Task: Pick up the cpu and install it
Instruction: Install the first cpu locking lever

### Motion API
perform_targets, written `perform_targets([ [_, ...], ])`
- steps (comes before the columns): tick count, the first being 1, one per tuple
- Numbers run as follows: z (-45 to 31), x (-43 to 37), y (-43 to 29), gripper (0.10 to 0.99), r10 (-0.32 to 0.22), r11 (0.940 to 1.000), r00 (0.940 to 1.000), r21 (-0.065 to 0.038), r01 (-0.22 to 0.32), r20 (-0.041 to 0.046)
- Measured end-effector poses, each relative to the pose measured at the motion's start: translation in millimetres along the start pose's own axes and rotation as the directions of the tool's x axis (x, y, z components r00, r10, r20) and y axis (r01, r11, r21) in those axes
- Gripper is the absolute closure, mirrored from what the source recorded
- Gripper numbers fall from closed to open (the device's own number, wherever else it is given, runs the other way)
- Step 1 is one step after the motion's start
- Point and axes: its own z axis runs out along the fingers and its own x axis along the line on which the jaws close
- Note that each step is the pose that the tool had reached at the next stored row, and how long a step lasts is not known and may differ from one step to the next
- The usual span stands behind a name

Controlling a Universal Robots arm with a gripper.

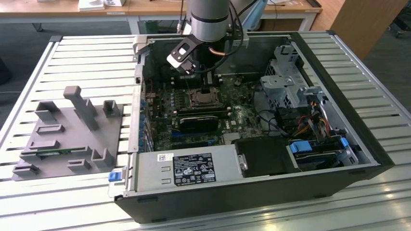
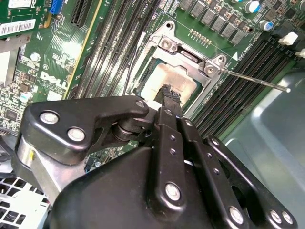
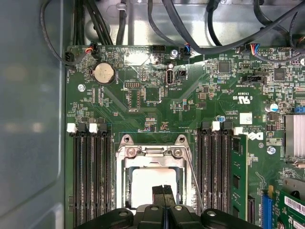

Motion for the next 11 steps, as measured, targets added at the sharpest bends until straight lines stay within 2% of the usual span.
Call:
perform_targets([
  [11,-2.3,0.0,0.0,0.980,0.000,1.0000,1.0000,0.000,0.000,0.0001],
])
